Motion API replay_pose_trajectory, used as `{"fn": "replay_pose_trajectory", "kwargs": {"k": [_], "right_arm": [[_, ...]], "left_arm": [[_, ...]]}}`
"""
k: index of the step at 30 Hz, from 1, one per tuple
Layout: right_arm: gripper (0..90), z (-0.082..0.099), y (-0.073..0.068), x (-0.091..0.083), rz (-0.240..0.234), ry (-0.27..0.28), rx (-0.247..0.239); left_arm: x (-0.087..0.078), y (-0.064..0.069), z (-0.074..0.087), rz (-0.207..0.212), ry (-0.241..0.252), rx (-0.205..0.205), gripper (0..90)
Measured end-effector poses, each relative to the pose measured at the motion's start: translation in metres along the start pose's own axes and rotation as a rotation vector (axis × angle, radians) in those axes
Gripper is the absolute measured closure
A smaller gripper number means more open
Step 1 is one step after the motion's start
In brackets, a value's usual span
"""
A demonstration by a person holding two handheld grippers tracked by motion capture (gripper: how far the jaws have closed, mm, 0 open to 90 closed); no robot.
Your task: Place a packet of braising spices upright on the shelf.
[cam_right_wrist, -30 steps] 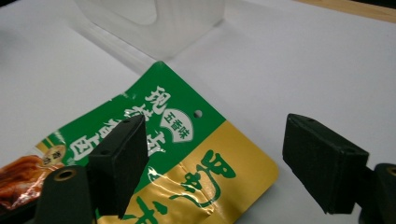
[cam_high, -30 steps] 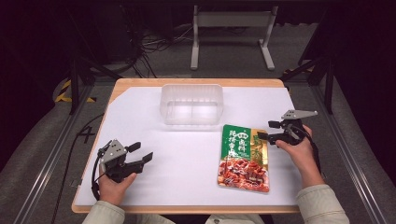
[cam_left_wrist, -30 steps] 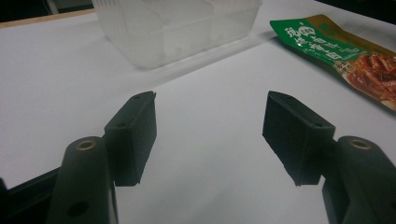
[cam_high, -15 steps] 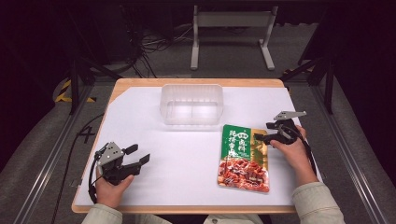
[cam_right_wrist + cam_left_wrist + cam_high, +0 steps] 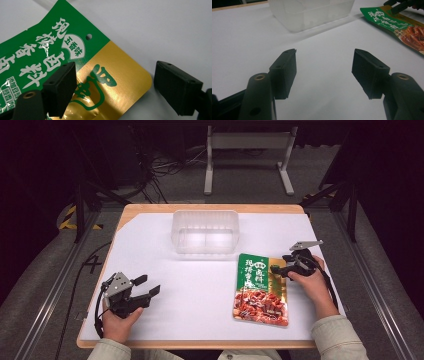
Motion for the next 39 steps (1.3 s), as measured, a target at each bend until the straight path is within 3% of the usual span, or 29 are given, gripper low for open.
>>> {"fn": "replay_pose_trajectory", "kwargs": {"k": [5, 8, 12, 16, 19, 24, 27, 32, 37, 39], "right_arm": [[22.5, 0.001, -0.001, -0.003, -0.066, 0.009, 0.028], [23.1, 0.002, -0.001, -0.004, -0.080, 0.018, 0.042], [29.3, 0.002, -0.003, -0.019, -0.141, 0.084, 0.063], [39.1, 0.006, -0.007, -0.030, -0.187, 0.118, 0.027], [46.4, 0.010, -0.009, -0.033, -0.181, 0.100, -0.012], [48.8, 0.017, -0.007, -0.028, -0.222, 0.087, -0.016], [50.8, 0.018, -0.007, -0.028, -0.217, 0.086, -0.028], [54.3, 0.018, -0.008, -0.024, -0.165, 0.064, -0.061], [53.5, 0.017, -0.009, -0.015, -0.091, 0.044, -0.089], [59.5, 0.017, -0.008, -0.013, -0.055, 0.035, -0.104]], "left_arm": [[0.001, 0.000, 0.000, -0.001, -0.004, 0.002, 37.0], [0.002, -0.001, 0.000, 0.006, -0.010, 0.000, 36.8], [0.005, -0.001, -0.002, 0.012, -0.009, 0.001, 36.7], [0.009, 0.001, -0.005, 0.028, -0.014, 0.004, 36.3], [0.012, 0.001, -0.007, 0.035, -0.012, 0.011, 36.1], [0.016, 0.003, -0.009, 0.046, -0.017, 0.014, 36.0], [0.016, 0.002, -0.009, 0.044, -0.015, 0.014, 36.0], [0.015, 0.001, -0.008, 0.037, -0.015, 0.016, 36.0], [0.014, 0.002, -0.006, 0.037, -0.017, 0.007, 36.0], [0.013, 0.001, -0.006, 0.034, -0.019, 0.009, 35.9]]}}
Point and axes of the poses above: each handheld gripper's, and its own axes: x roughly forward along the jaws, z roughly out of its underside, y roughly to its right, the point moved 4 cm from there along x, roughly forward along the jaws, and after that the axes turned 11 degrees about -y, right-handed, at the moved point
